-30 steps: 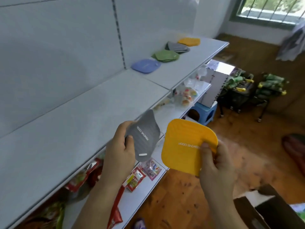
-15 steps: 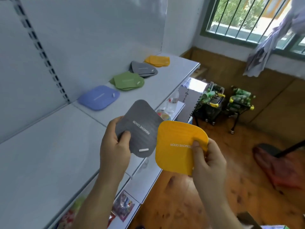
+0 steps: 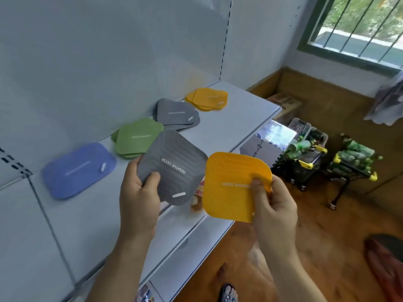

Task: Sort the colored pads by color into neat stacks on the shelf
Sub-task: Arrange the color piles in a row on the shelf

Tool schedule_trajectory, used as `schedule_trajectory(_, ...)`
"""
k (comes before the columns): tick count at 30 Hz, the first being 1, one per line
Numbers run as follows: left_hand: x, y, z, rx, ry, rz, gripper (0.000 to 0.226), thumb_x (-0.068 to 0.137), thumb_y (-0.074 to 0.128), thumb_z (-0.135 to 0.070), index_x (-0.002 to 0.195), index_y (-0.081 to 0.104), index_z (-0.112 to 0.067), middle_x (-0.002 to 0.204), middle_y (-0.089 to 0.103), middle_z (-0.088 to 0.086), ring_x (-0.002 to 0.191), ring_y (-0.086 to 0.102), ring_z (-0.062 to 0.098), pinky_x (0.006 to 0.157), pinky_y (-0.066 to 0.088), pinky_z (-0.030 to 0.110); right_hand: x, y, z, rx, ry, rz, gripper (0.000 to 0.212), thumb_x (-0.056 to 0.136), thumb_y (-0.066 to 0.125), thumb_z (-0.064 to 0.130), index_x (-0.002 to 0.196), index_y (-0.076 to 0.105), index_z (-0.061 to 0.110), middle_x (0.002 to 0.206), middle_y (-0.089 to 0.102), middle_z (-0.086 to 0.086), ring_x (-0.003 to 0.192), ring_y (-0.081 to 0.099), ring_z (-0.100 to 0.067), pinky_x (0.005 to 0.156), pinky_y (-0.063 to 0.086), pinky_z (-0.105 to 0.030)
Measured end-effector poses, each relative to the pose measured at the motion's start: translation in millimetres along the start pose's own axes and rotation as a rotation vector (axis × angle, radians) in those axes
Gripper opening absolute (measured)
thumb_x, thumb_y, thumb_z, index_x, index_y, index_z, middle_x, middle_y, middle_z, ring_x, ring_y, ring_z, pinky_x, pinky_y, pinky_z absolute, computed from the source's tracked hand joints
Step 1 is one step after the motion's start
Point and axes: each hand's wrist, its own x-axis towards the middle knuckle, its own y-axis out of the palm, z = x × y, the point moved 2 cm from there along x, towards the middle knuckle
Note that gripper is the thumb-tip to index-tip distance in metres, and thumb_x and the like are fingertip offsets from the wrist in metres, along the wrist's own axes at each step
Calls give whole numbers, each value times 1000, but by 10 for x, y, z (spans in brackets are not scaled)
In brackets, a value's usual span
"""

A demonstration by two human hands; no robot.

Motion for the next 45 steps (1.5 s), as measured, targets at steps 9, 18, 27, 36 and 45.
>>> schedule_trajectory(9, 489, 705, -51, -14, -12, -221, 42, 85, 59, -22, 121, 67, -41, 121, 74, -7, 116, 69, 27, 95, 57, 65, 1350, 84, -98, -50, -31, 174, 32, 107, 57, 27, 76, 60, 33, 57, 43, 13, 52, 39, -7, 47, 35, -24)
schedule_trajectory(18, 1427, 1113, -127, 18, 17, -379, 42, 78, 59, -14, 111, 66, -39, 110, 75, -6, 104, 72, 23, 91, 60, 60, 2172, 453, -214, -111, -53, 243, 23, 106, 57, 35, 83, 62, 33, 59, 47, 12, 52, 44, -9, 48, 39, -29)
schedule_trajectory(27, 1922, 1693, 1, 644, 39, -417, 69, 96, 49, -2, 157, 29, -28, 138, 62, 12, 117, 63, 37, 82, 49, 37, 3070, 597, -387, -77, 13, 402, 18, 106, 57, 36, 94, 67, 29, 66, 58, 6, 60, 52, -10, 56, 43, -34)
schedule_trajectory(36, 1766, 1963, 158, 1323, 181, -761, 43, 83, 68, -11, 126, 67, -10, 150, 48, 20, 137, 44, 48, 108, 40, 58, 3979, 684, -486, -218, -98, 646, 15, 106, 55, 31, 94, 62, 26, 73, 63, 18, 63, 56, -1, 56, 39, -24)
schedule_trajectory(45, 1611, 2109, 350, 1338, 200, -589, 35, 89, 59, -36, 112, 72, -12, 113, 68, 8, 106, 60, 37, 88, 52, 50, 4417, 1341, -237, -261, -214, 801, 44, 104, 58, 41, 146, 49, 36, 110, 69, 9, 97, 68, -22, 69, 62, -46)
